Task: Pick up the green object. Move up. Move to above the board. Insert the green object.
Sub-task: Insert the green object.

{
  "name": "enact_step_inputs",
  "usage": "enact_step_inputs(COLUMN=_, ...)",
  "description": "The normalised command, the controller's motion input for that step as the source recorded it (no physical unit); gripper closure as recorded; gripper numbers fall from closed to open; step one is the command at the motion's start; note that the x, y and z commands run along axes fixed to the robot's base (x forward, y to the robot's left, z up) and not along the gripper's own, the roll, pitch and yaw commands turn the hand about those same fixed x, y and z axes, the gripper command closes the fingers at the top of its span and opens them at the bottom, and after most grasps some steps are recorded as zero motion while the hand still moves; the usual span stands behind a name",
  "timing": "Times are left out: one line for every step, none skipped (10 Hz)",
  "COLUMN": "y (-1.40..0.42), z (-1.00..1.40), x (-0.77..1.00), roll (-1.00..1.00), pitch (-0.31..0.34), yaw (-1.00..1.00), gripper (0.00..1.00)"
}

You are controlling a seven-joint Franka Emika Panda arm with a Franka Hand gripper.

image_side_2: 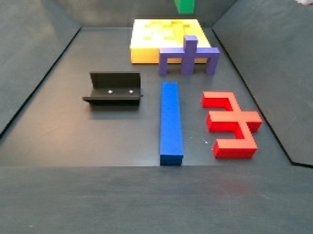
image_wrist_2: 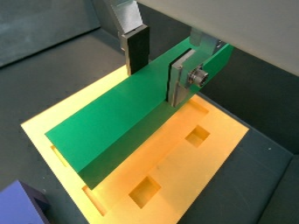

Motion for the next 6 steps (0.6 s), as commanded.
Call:
enact_step_inputs(y=0.0, z=-0.93, x=0.0, roll=0.21, pitch=-0.011, yaw=0.01, gripper=1.0)
enact_step_inputs(y=0.0, z=-0.92, x=0.0, roll=0.22, pitch=-0.049, yaw=-0.04, gripper=1.0)
enact_step_inputs(y=0.0, z=-0.89, x=0.0, roll=0.21, pitch=-0.067, yaw=-0.06, gripper=1.0)
enact_step_inputs(y=0.0, z=-0.74, x=0.0, roll=0.17, pitch=-0.064, yaw=0.0, gripper=1.0)
enact_step_inputs(y=0.0, z=-0.67, x=0.0, roll=0.02, pitch=-0.093, yaw=0.0, gripper=1.0)
enact_step_inputs(y=0.05, z=-0.65, x=0.03, roll=-0.03, pitch=-0.127, yaw=-0.02, gripper=1.0)
